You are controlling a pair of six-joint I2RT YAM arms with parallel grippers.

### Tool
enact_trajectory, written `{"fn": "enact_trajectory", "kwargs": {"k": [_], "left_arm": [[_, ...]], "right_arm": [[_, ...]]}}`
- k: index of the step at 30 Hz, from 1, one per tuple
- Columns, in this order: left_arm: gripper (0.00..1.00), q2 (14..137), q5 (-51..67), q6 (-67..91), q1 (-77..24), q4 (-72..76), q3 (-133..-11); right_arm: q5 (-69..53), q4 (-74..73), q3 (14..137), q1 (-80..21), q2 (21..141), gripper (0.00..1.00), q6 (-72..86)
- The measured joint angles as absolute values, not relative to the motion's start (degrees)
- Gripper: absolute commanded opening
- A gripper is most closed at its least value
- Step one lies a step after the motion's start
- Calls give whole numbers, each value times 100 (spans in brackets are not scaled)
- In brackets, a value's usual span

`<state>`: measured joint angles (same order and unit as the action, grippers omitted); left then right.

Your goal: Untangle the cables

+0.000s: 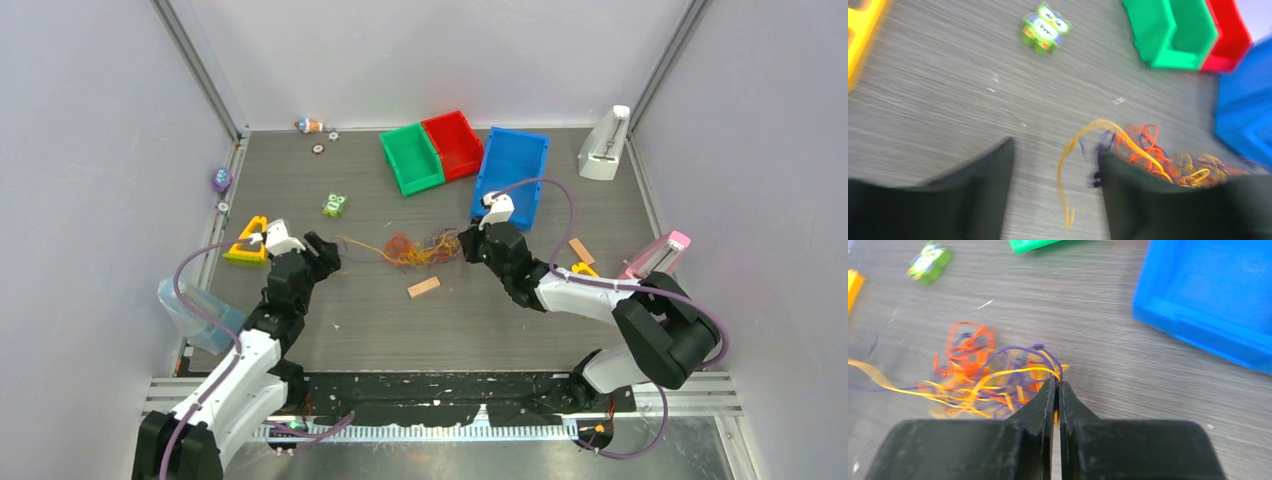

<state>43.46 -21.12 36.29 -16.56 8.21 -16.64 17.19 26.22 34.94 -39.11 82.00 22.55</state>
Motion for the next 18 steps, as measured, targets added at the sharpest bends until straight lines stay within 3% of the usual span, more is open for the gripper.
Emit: {"fn": "enact_trajectory", "kwargs": {"k": [5,14,18], "left_arm": [[87,4965,-816,3089,-1776,1343,-1734],[89,6309,982,2499,-2440,2016,-2390],[88,6554,1437,2471,-2475,2244,-2471]], "right_arm": [[626,3129,3441,-3887,8278,7,2021],[-659,3645,3441,-3887,8501,13,1911],[-880,3778,3441,-3887,8501,8,1905]]}}
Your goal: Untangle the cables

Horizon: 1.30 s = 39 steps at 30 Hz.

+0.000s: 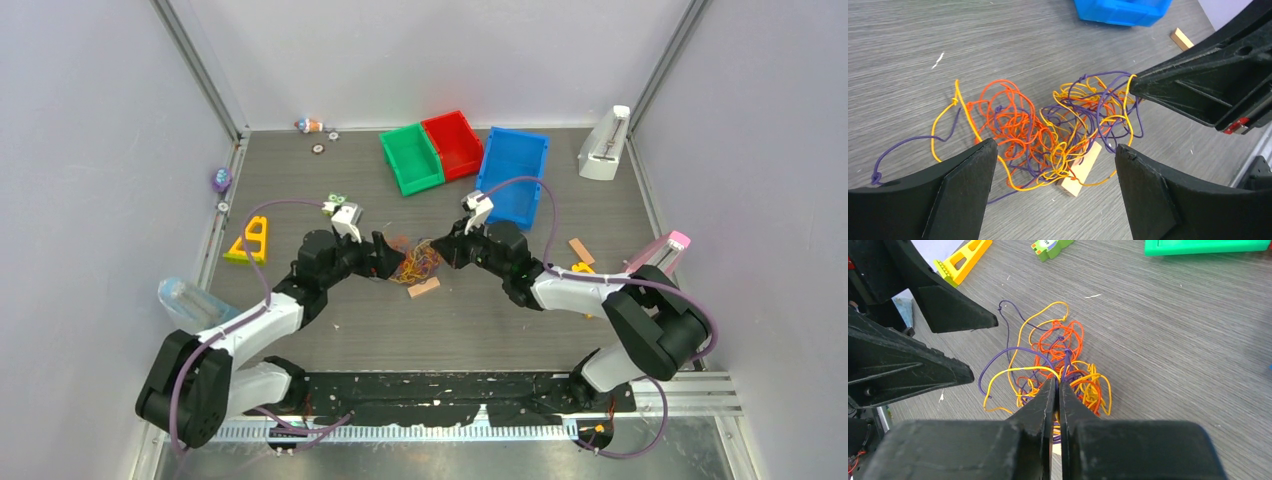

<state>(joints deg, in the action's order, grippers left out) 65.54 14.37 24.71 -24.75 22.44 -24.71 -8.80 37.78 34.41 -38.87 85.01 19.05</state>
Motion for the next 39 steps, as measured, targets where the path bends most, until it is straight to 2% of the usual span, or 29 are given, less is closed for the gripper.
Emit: {"fn": "enact_trajectory", "kwargs": {"k": [2,3,4,5,6,8,14,26,35,37,39], "left_arm": [[87,6602,1590,2458,-2475,2279,-2471],[87,6626,1660,2456,-2477,2305,-2473],[87,6650,1708,2453,-2480,2316,-2486],[86,6674,1741,2451,-2480,2318,-2508],[86,6700,1769,2451,-2480,2318,-2530],[86,6755,1785,2451,-2480,2294,-2591],[83,6954,1706,2425,-2534,2069,-2858],[82,7400,1087,1833,-3332,902,-3686],[80,8263,1046,1450,-3745,458,-4370],[75,8517,1046,1417,-3791,322,-4591],[62,8812,1041,1396,-3815,137,-4840]], "right_arm": [[-921,3822,3441,-3887,8501,15,1898],[-934,3837,3441,-3887,8501,27,1896],[-939,3852,3441,-3887,8501,35,1896],[-945,3857,3441,-3887,8501,51,1914],[-950,3870,3441,-3887,8501,59,1914],[-934,3881,3441,-3887,8501,64,1918],[-399,3806,3378,-3887,8451,66,1940],[2220,3002,3109,-3756,7804,60,2414],[2460,2947,2995,-3732,7710,59,2451],[2377,2947,2995,-3732,7712,59,2434],[2270,2950,2995,-3732,7712,59,2412]]}}
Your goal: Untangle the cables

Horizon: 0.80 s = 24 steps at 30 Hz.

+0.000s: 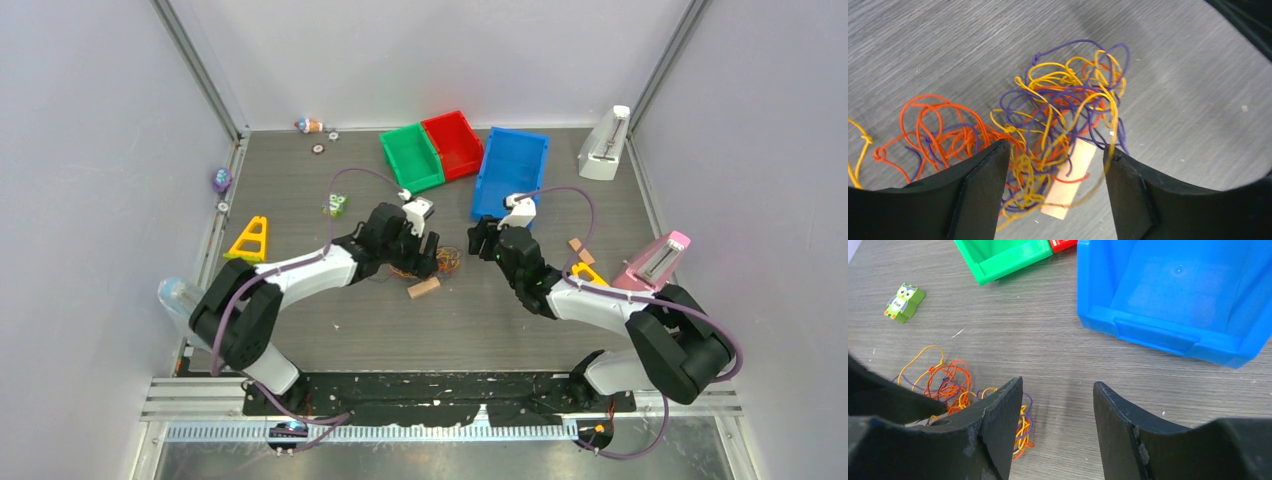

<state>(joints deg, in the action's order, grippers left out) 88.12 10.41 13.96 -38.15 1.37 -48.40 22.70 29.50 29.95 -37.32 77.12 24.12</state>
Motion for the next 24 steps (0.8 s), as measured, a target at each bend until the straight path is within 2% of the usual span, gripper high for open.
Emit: {"fn": "enact_trajectory", "kwargs": {"k": [3,5,11,21,24], "left_arm": [[30,9347,943,1347,-3815,-340,-5347],[1,9561,851,1321,-3813,-563,-5537],[0,9592,954,1444,-3553,-711,-5468],[0,9408,1986,2126,-2556,-73,-4840],[0,9402,2191,2226,-2543,86,-4790]], "right_arm": [[2040,2954,2998,-3732,7728,59,2379],[1859,2965,3015,-3730,7793,60,2355],[1070,2995,3227,-3728,8267,62,2290],[-388,3288,3555,-3728,9000,64,2305],[-757,3301,3774,-3728,9389,69,2370]]}}
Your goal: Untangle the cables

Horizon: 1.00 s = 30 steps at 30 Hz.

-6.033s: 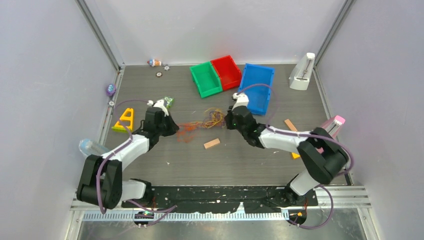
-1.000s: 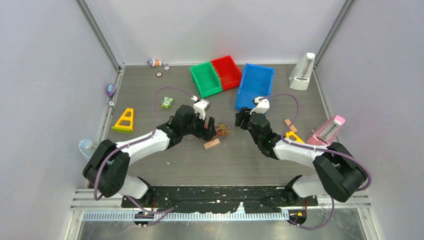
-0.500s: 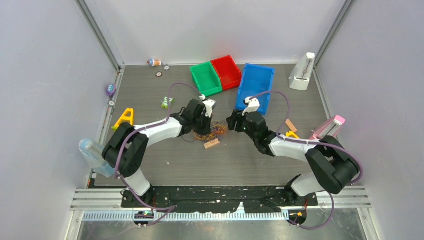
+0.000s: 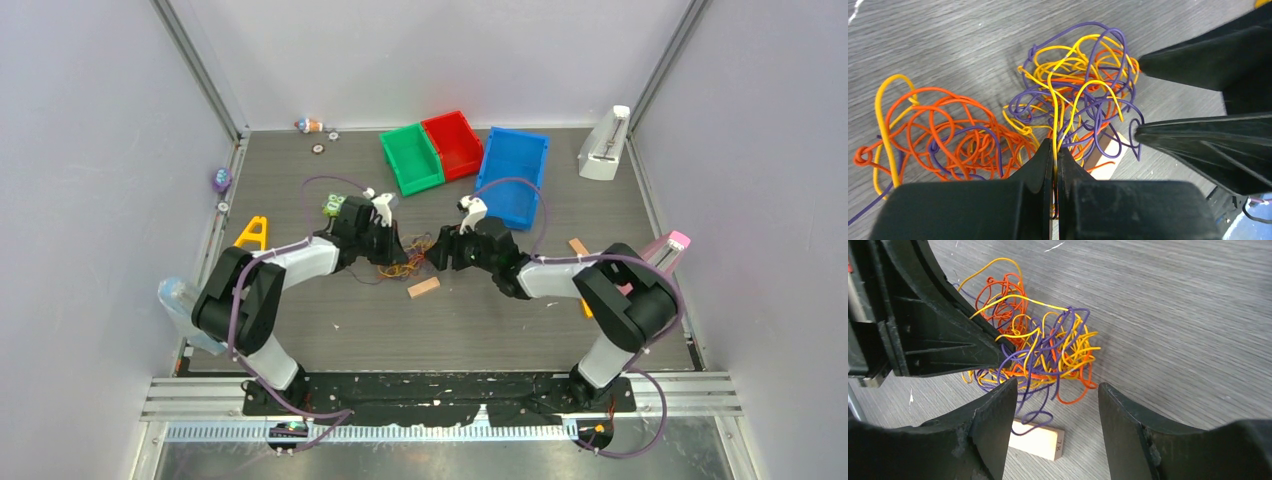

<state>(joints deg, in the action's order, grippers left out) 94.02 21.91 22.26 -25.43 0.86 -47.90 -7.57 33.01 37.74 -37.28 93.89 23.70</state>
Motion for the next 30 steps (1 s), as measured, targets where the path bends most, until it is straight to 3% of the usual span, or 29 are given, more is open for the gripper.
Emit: {"fn": "enact_trajectory", "kwargs": {"k": [1,4,6,7,9,11,13,20,30], "left_arm": [[0,9393,2244,2237,-2543,137,-4764],[0,9341,2368,2255,-2543,209,-4709],[0,9323,2449,2263,-2543,266,-4694],[0,9323,2495,2270,-2543,305,-4694],[0,9323,2576,2287,-2543,349,-4694],[0,9314,2617,2318,-2543,392,-4681],[0,9233,2606,2333,-2543,445,-4600],[0,8040,1691,2364,-2602,598,-3918],[0,6090,-803,2987,-2615,875,-2912]], "right_arm": [[-860,3295,3846,-3728,9504,74,2397],[-1068,3280,4053,-3728,9804,77,2429],[-1179,3236,4228,-3728,9996,65,2432],[-1229,3214,4338,-3728,10110,49,2434],[-1319,3181,4488,-3726,10272,26,2425],[-1382,3148,4519,-3723,10311,11,2451],[-1372,3142,4517,-3723,10302,6,2434],[-722,2978,4012,-3822,9310,5,2355],[1282,2709,3708,-3966,8156,5,2434]]}}
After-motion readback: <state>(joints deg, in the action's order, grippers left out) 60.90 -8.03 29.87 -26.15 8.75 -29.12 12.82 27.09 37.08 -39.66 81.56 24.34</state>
